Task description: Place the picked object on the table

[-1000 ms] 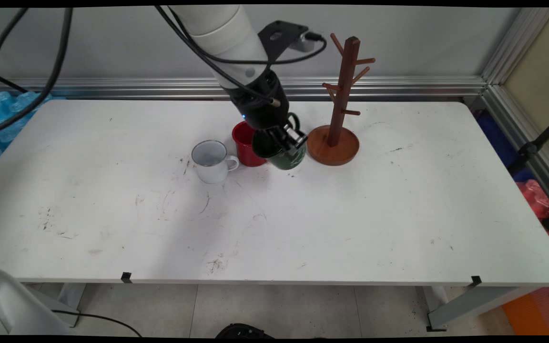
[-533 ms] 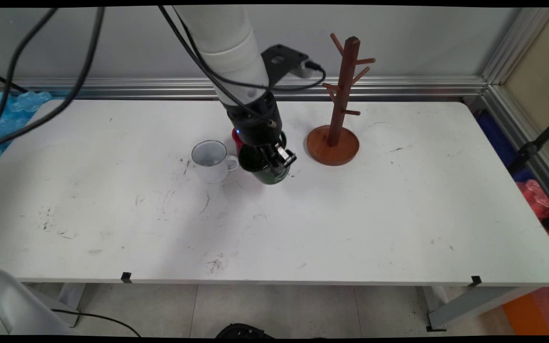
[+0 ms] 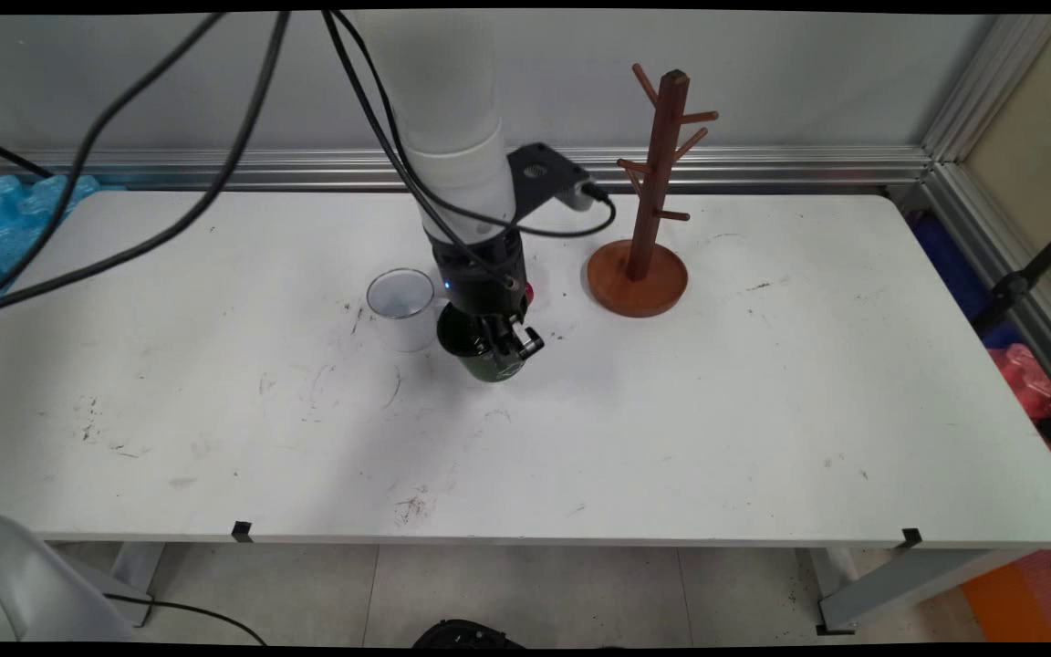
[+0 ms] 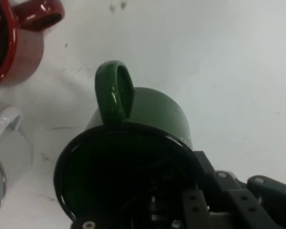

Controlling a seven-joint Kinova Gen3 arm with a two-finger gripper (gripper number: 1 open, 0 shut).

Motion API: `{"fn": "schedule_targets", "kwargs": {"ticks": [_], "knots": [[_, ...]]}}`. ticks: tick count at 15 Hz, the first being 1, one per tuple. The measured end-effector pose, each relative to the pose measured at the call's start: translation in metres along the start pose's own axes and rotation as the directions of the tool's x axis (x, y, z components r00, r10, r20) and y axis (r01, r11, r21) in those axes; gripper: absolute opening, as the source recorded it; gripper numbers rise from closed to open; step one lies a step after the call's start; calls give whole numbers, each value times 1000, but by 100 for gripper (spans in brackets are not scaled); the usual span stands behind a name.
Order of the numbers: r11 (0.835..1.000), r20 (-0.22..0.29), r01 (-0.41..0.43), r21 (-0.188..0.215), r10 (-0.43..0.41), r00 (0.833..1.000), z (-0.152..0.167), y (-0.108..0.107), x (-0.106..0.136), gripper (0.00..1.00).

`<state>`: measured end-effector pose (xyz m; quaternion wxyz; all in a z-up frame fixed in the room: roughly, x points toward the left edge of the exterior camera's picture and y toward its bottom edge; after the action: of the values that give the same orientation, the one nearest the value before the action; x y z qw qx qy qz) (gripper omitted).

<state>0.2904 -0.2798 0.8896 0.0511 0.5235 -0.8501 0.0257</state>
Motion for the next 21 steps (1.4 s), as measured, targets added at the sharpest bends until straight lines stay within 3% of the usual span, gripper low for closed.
{"fn": "schedule_targets", "kwargs": {"ticks": [21], "knots": [[994, 158, -92, 54, 83, 984, 59, 7, -1, 0]]}}
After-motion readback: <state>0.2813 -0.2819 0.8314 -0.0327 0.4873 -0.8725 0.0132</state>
